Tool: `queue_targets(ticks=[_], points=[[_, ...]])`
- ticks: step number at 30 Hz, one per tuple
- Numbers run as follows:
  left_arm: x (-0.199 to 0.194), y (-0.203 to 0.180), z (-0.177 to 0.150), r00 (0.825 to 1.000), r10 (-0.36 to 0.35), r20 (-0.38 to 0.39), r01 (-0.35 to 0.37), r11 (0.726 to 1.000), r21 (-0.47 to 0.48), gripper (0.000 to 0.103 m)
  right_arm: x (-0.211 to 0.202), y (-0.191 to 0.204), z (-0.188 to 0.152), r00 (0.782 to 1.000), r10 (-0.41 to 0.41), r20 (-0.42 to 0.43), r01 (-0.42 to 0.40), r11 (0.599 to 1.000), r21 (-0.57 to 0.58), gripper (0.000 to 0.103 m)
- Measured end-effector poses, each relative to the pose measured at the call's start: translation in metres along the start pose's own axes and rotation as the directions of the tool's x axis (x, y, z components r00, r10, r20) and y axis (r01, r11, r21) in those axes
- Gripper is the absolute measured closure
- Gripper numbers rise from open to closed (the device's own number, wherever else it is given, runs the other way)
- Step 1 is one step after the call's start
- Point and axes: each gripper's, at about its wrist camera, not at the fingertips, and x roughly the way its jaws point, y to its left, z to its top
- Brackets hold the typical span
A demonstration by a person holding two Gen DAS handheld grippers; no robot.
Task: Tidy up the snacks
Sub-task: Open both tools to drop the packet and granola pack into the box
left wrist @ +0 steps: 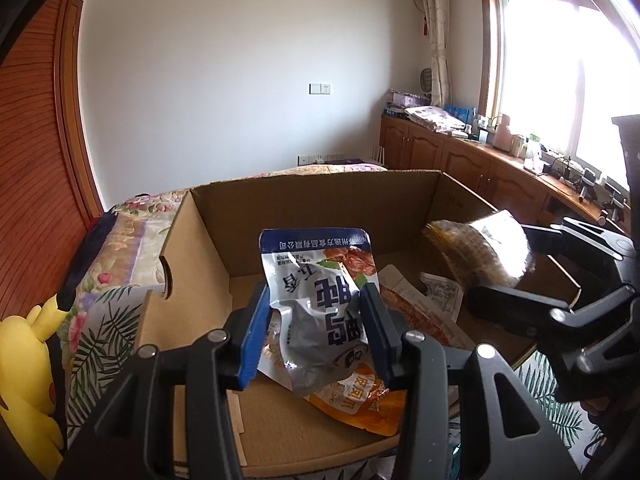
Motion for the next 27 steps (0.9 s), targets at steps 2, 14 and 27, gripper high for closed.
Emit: queue_targets(ticks=[2,14,27], points=[[0.004,-0.001,0.0,1.0,0.002,-0.014,-0.002,1.0,-0.001,0.059,0.008,-0.003,0.002,1.0,0.012,-0.013,-0.012,1.0,0.014,0.02],[0.016,0.005,-0.004,0.998,0.022,-0.061,-0.024,0.999,-0.028,0.057,0.041,-0.003,0.008,0.995,0.028,-0.091,-0.028,1.0,0.003,0.019],[0.015,0.008,-0.007,0.998,0.026,-0.057,-0.028,0.999,-0.037,0.047,0.051,-0.003,0.007,0.986,0.033,-0.165,-0.029,0.999,0.024,0.015]])
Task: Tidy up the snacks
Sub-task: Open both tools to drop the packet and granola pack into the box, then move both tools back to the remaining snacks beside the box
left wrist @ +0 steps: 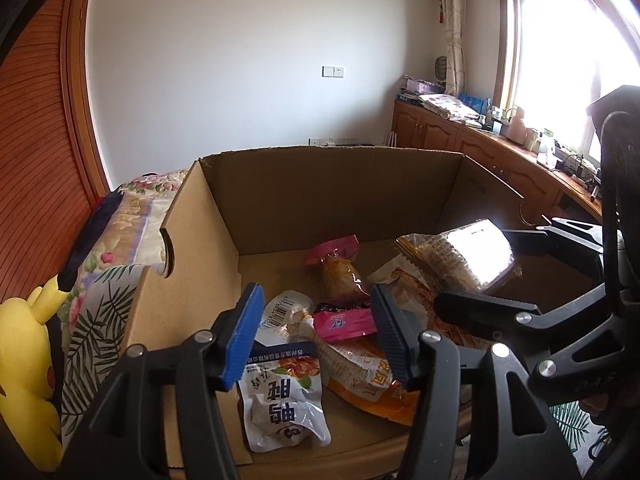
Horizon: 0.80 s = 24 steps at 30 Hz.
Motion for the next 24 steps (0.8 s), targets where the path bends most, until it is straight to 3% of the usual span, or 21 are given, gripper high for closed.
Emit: queue_targets(ticks=[13,17,24], points=[[0.002,0.0,0.001,1.0,-0.006,0.006,0.006,1.0,0.002,0.039,-0.001,-0.003,-0.008,1.0,-0.013,0.003,0.013,0.999,0.036,0.008],[-0.003,-0.001,0.002,1.0,-0.008,0.016,0.008,1.0,-0.004,0.037,-0.011,-0.004,-0.007,0.999,-0.019,0.033,0.018,0.999,0.041,0.002],[-0.032,-0.004,0.001,0.997,-0.013,0.074,0.013,1.0,-0.001,0.035,-0.041,-0.006,-0.007,0.995,-0.03,0.099,0.025,0.998,0.054,0.002]])
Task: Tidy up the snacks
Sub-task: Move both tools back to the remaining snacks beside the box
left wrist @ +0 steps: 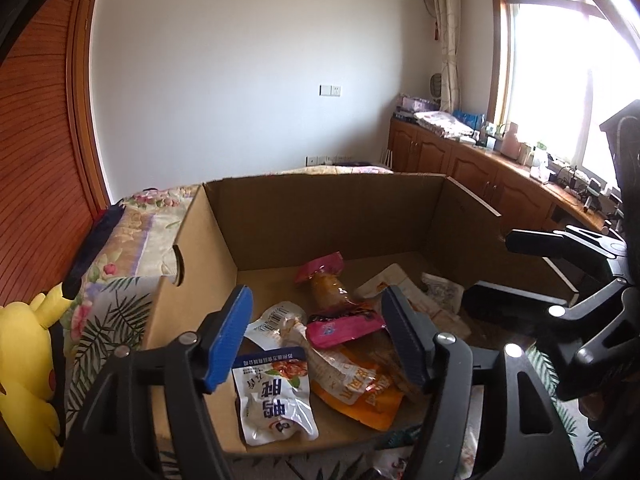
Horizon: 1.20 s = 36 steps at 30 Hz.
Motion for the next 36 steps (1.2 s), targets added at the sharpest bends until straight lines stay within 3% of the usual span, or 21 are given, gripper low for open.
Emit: queue_targets(ticks=[8,17,27,36], points=[[-0.046,-0.012,-0.023,1.0,-0.015,0.024,0.014,0.999,0.035,0.035,-0.057,0.007,-0.032,0.998,0.016,0.058,-0.017,1.0,0.006,0.002],[-0.071,-0.021,-0.067,0.999,-0.039,-0.028,0.04,0.999,0.028,0.034,-0.087,0.026,-0.09,0.998,0.061,0.02,-0.062,0.998,0.021,0.002],[-0.068,-0.008,-0.116,0.993,-0.005,-0.12,0.006,1.0,0.012,0.034,-0.073,0.056,-0.138,0.988,0.132,-0.075,-0.133,0.991,-0.004,0.007],[-0.065,-0.001,-0.136,0.985,0.001,-0.174,-0.002,1.0,-0.003,0.034,-0.049,0.076,-0.16,0.969,0.194,-0.156,-0.199,0.98,-0.019,0.018]])
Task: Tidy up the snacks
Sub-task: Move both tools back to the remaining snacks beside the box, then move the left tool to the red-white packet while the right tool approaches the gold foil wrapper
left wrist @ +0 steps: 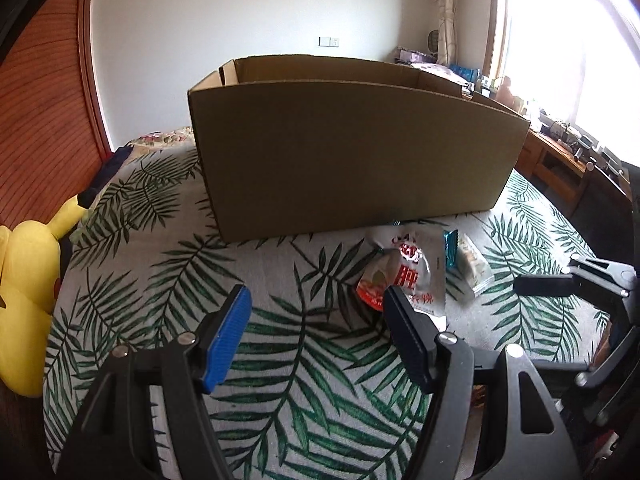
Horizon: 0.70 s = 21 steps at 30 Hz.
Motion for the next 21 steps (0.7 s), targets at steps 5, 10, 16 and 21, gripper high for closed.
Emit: queue_targets(ticks=[5,10,16,21], points=[[0.0,0.001,-0.004,1.0,-0.006,-0.012,0.006,1.0,0.0,0.034,0.013,0.01,-0.008,0.999,0.02,-0.047,-0.021,0.999,-0.028,0.025],[0.001,0.001,-0.006,1.0,-0.012,-0.013,0.012,1.0,0.007,0.034,0.02,0.017,-0.014,0.998,0.009,-0.068,-0.013,0.998,-0.055,0.035],[0.0,0.001,-0.008,1.0,-0.016,-0.014,0.016,1.0,0.005,0.034,0.016,0.021,-0.019,0.997,-0.005,-0.078,-0.002,0.996,-0.094,0.048],[0.001,0.002,-0.008,1.0,-0.018,-0.011,0.018,1.0,0.002,0.034,0.013,0.027,-0.025,0.997,-0.025,-0.08,0.015,0.991,-0.134,0.052]])
